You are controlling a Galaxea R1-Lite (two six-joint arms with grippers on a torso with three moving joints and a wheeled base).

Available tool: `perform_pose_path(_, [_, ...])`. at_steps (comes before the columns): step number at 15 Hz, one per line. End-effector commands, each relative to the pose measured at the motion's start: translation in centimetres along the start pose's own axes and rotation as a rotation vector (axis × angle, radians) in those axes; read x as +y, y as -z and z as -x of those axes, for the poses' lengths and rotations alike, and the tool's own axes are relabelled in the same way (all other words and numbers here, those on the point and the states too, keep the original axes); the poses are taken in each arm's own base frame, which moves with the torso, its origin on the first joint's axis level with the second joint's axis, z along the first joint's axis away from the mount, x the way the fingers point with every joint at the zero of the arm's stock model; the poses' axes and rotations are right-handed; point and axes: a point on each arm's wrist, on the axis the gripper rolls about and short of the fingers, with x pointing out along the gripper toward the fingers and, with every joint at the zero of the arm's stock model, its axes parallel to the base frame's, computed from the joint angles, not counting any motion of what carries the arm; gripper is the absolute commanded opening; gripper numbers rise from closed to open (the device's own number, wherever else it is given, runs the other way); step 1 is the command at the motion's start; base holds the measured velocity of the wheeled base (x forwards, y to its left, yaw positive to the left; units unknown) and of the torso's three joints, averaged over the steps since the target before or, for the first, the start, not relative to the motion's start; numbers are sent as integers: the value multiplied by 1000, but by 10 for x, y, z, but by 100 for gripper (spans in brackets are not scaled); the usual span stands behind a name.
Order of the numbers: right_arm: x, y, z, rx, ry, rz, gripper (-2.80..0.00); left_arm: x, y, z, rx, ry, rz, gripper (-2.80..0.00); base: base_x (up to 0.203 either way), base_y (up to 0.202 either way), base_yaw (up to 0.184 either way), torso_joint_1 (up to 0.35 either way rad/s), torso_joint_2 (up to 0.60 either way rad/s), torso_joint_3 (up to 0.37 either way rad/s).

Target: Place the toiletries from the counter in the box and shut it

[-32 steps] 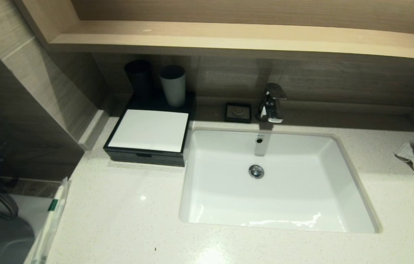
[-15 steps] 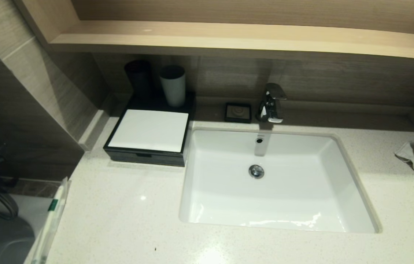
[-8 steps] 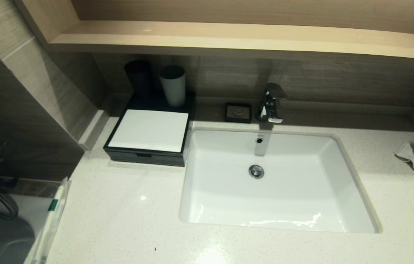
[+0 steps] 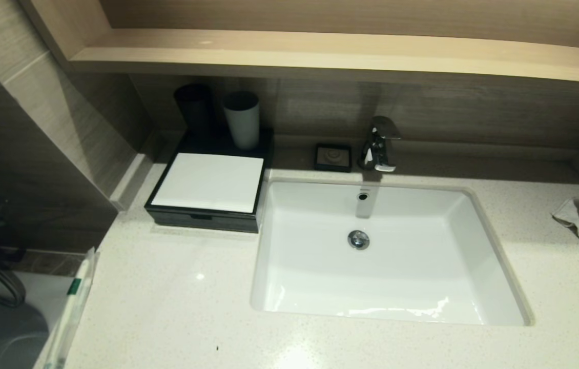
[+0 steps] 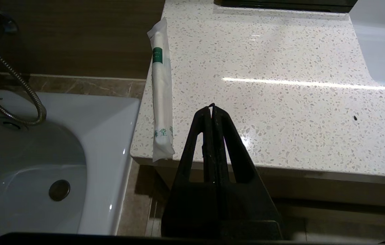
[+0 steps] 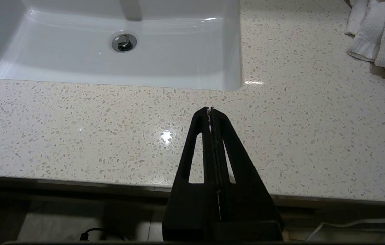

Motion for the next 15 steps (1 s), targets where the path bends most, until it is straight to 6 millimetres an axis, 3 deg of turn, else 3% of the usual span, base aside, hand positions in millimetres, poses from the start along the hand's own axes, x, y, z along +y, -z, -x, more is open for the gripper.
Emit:
perform_pose_path(1, [0, 0, 0, 0, 0, 0, -280, 0, 0, 0, 0, 0, -14, -280, 0, 0, 0, 0, 0, 0])
perform_pose_path(15, [0, 0, 0, 0, 0, 0, -280, 0, 0, 0, -2, 3, -1, -280, 0, 0, 0, 0, 0, 0])
